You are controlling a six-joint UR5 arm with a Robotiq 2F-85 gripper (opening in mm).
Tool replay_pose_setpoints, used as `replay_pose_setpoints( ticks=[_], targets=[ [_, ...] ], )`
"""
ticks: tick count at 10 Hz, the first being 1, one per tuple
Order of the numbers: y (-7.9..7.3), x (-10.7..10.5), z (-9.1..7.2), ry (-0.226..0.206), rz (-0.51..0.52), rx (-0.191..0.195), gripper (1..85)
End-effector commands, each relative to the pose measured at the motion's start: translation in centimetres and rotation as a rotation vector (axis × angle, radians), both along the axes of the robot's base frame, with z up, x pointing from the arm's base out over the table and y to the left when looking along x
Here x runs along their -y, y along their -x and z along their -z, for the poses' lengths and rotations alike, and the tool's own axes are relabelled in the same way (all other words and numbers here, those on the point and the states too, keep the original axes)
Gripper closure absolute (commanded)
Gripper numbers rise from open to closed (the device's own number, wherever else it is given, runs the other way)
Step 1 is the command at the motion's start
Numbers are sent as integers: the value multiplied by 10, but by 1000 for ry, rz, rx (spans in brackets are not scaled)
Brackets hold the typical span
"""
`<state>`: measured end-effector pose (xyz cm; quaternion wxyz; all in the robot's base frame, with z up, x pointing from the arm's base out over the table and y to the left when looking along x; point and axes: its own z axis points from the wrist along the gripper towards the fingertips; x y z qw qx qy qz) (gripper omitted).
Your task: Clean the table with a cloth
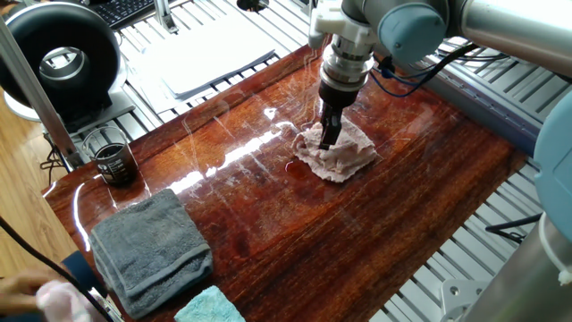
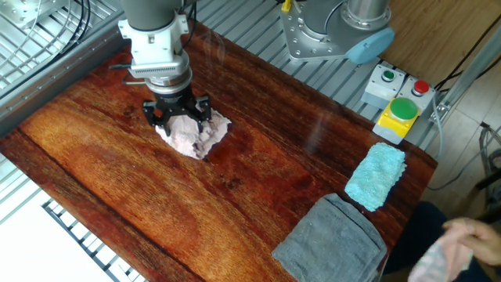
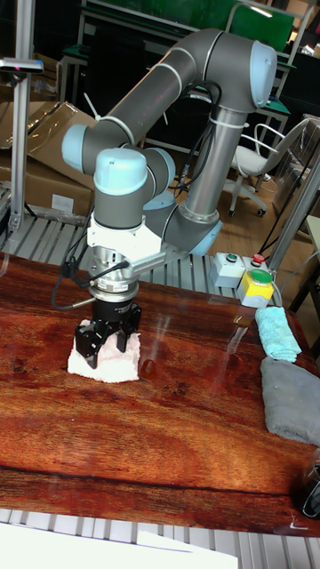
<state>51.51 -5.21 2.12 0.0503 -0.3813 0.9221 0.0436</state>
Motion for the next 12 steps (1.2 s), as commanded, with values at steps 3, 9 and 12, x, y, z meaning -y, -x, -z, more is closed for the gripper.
replay_pose_setpoints(
  ticks=[3, 9, 12],
  targets=[
    [32, 14, 1, 25, -45, -91, 190],
    [28, 18, 11, 52, -15, -74, 523],
    [29, 17, 9, 51, 18, -89, 847]
  ],
)
